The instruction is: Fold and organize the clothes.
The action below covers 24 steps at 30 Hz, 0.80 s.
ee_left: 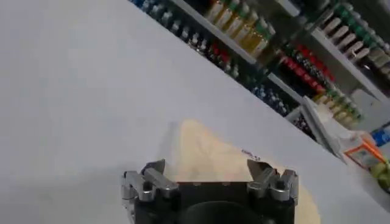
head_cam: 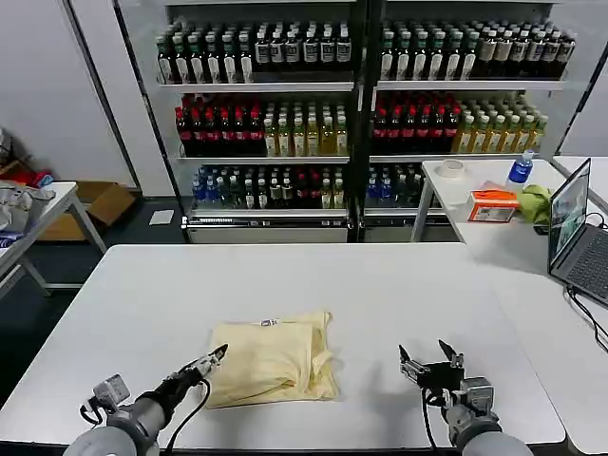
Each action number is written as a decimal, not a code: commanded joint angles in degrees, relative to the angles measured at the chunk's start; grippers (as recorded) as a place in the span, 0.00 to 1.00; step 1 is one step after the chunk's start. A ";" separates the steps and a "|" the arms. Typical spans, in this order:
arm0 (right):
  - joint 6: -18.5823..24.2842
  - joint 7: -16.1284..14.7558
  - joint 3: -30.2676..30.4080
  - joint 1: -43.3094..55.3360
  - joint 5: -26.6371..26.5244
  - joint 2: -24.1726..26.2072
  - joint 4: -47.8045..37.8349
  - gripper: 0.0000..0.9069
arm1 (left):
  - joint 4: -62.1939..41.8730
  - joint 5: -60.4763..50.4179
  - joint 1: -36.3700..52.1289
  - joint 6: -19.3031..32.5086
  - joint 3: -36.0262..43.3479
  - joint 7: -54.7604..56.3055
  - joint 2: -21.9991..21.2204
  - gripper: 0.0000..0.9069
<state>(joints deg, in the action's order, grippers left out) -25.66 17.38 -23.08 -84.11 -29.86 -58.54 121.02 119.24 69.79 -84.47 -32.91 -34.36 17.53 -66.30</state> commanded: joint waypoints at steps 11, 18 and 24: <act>-0.42 0.29 -0.30 0.12 -0.17 0.12 0.38 1.00 | -7.44 3.53 6.94 0.40 4.33 -0.68 -3.03 1.00; -0.46 0.30 -0.81 -0.41 -0.11 -0.28 0.59 1.00 | -6.97 2.58 5.94 2.20 5.61 -1.66 -3.44 0.01; -0.40 0.30 -1.23 -0.85 -0.04 -0.56 0.78 1.00 | -6.99 2.43 5.33 3.26 5.76 -2.34 -4.29 0.02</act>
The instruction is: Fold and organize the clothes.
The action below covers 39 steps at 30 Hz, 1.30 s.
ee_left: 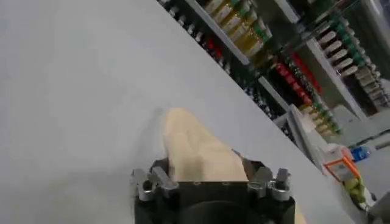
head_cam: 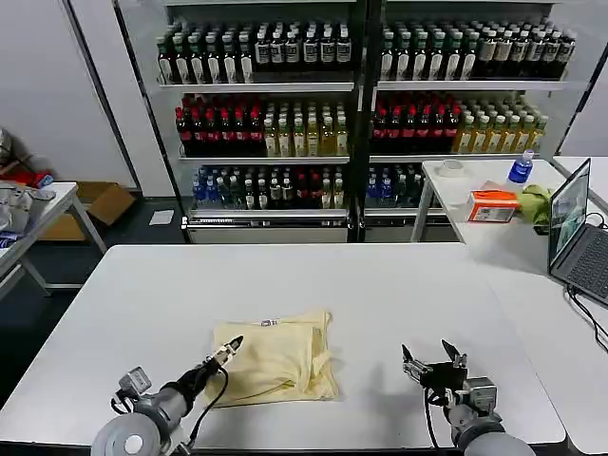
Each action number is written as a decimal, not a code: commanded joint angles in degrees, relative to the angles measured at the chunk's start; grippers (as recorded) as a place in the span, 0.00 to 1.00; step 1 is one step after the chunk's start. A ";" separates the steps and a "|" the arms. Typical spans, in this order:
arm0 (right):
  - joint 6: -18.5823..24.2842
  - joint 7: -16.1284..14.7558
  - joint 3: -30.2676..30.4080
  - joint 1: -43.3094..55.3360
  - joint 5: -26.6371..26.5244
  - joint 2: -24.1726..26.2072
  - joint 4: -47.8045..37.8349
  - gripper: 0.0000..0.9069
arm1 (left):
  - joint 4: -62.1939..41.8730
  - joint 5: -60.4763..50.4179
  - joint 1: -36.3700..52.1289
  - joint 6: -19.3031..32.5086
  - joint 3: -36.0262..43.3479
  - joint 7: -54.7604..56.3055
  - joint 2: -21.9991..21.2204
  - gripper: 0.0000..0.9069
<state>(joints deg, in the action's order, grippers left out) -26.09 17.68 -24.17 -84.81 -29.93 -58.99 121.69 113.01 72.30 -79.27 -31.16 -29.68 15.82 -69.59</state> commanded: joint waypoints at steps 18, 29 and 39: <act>0.17 0.04 -0.60 -0.72 0.04 -0.48 0.33 1.00 | -1.22 2.93 0.67 3.53 0.39 -1.55 -3.43 0.01; 0.20 0.03 -0.58 -0.05 -0.35 -0.38 0.13 1.00 | 1.47 6.73 0.29 2.59 -7.00 -1.02 -0.70 0.01; 0.28 -0.02 0.70 2.20 -1.21 -0.42 -0.47 1.00 | 2.90 7.58 -4.64 -1.89 -33.42 -2.51 21.75 0.01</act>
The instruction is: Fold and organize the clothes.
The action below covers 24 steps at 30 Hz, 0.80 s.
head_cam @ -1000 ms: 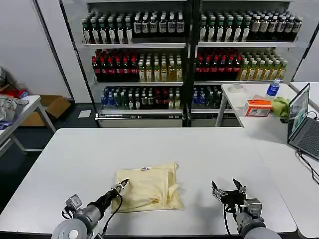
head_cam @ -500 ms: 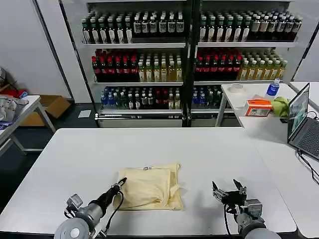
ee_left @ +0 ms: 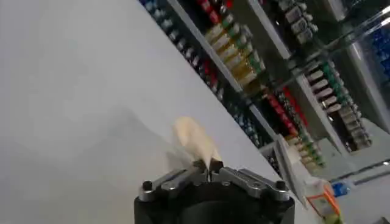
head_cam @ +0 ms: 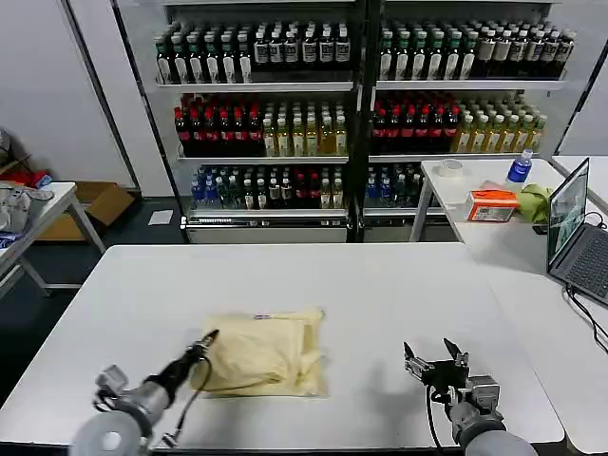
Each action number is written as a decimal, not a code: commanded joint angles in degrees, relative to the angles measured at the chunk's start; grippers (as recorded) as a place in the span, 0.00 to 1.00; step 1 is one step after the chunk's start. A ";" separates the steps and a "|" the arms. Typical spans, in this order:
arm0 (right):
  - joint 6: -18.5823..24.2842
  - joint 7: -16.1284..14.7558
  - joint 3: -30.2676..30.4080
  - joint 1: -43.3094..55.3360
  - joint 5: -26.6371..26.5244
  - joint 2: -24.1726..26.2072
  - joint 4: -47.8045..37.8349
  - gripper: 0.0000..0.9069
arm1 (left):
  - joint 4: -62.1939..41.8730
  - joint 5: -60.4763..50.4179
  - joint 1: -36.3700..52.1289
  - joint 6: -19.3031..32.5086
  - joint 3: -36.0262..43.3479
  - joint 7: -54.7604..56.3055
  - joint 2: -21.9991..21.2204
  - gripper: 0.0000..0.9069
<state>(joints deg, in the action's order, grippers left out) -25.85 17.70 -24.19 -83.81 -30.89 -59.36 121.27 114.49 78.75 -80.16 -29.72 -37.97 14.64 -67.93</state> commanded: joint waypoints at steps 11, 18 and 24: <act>0.12 -0.12 0.71 2.20 -1.30 0.90 0.24 1.00 | 7.30 -12.52 -4.51 -2.91 -25.57 -3.33 34.46 0.01; 0.03 0.03 0.70 1.60 -0.67 0.14 0.59 1.00 | 9.62 -45.76 -4.18 2.29 11.79 -4.16 22.45 0.01; 0.14 0.01 -0.33 0.46 -0.01 0.50 0.78 1.00 | 2.22 -56.80 3.01 3.33 28.32 -3.86 15.08 0.01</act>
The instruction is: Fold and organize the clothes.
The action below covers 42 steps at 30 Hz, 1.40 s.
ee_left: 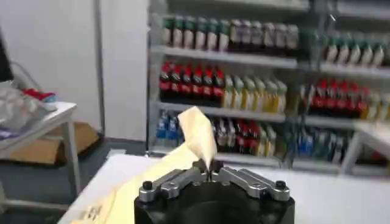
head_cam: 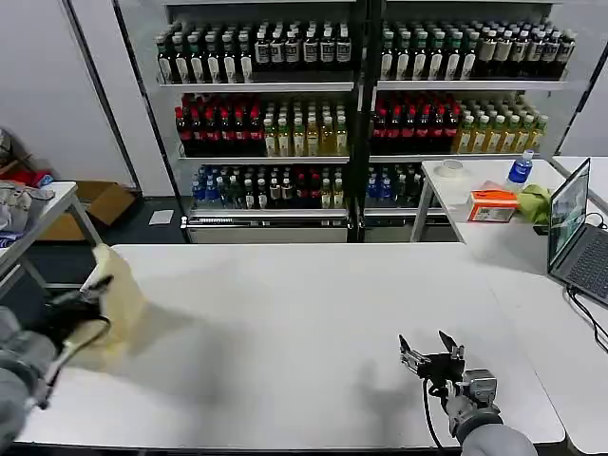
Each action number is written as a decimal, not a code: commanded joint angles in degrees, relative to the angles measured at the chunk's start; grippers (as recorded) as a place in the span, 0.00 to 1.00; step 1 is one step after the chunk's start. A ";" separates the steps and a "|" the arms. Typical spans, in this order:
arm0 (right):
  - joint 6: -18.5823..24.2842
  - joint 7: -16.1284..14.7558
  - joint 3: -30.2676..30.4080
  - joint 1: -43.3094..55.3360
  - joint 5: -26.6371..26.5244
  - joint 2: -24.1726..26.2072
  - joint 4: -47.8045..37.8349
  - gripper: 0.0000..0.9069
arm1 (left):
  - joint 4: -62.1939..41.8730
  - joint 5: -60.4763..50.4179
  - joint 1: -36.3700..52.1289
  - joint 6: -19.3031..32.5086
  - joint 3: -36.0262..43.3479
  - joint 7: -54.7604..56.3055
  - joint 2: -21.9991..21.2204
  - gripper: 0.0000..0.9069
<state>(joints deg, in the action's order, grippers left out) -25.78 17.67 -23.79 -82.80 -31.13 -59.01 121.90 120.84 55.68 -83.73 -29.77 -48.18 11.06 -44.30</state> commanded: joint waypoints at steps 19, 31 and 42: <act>0.05 0.01 -2.55 -3.42 1.01 -0.03 1.36 1.00 | -9.34 -14.84 25.20 -2.12 47.72 6.69 -13.87 0.01; -0.05 0.05 -3.47 -4.87 1.50 -0.22 2.36 1.00 | -13.41 -0.67 34.09 -0.09 51.00 10.61 -22.21 0.02; 0.45 -0.81 -3.89 -5.16 2.41 -0.35 3.39 1.00 | -14.87 6.03 34.25 6.42 50.78 8.19 -23.83 1.00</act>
<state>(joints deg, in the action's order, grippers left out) -25.56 17.26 -27.60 -87.75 -29.00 -59.28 124.97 108.11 53.31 -52.32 -29.34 0.86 19.32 -65.21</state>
